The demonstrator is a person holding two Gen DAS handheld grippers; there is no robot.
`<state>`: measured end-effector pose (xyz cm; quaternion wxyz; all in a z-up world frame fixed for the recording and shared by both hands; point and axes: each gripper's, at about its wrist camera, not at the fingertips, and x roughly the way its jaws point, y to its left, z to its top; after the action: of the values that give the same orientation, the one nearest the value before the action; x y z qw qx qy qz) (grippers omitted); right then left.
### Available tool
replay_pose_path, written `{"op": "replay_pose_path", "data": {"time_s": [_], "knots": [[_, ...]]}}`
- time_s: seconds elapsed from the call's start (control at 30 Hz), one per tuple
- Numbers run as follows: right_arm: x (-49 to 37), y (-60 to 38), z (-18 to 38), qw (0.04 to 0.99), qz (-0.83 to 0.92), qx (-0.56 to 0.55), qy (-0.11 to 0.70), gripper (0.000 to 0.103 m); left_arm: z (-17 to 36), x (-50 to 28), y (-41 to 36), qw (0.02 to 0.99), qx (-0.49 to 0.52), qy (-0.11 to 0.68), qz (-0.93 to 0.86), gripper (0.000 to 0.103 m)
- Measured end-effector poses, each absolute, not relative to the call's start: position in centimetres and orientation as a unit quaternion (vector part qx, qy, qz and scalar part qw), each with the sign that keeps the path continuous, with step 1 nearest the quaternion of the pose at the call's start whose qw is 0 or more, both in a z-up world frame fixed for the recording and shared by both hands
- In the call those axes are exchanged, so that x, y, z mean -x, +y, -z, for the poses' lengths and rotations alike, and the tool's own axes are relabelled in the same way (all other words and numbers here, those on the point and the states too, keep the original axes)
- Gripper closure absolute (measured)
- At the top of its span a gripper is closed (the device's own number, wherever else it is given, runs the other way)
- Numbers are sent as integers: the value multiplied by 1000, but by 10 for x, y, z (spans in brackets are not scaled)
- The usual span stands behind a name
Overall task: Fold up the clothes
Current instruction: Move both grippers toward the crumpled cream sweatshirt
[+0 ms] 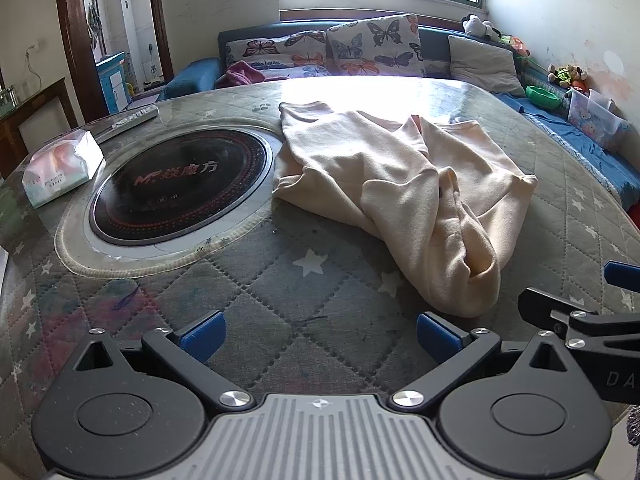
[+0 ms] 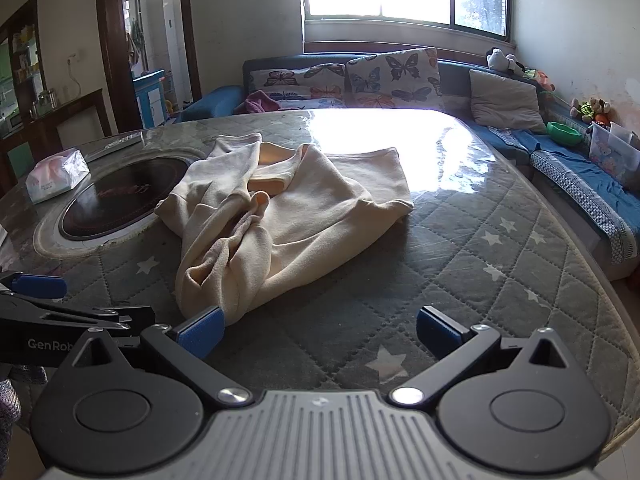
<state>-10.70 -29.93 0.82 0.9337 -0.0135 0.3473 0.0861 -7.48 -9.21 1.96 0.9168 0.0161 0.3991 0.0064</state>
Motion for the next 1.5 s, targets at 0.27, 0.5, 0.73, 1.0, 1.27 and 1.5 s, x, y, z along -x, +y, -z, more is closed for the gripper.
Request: {"op": "replay_pose_path", "data": {"time_s": [0.27, 0.5, 0.73, 1.0, 1.27, 1.5], "knots": [[107, -300, -9, 934, -85, 12, 347, 0, -20, 75, -94, 916, -18, 400, -5, 0], [107, -301, -9, 934, -84, 10, 348, 0, -20, 75, -94, 916, -18, 401, -6, 0], [107, -300, -9, 934, -84, 11, 348, 0, -19, 74, -94, 915, -18, 403, -7, 0], [105, -300, -9, 933, -84, 10, 349, 0, -18, 73, -93, 915, -18, 404, -7, 0], [104, -300, -9, 933, -83, 9, 350, 0, -19, 70, -93, 914, -20, 404, -7, 0], [102, -300, -11, 933, -82, 8, 350, 0, -20, 68, -93, 914, -20, 406, -7, 0]]}}
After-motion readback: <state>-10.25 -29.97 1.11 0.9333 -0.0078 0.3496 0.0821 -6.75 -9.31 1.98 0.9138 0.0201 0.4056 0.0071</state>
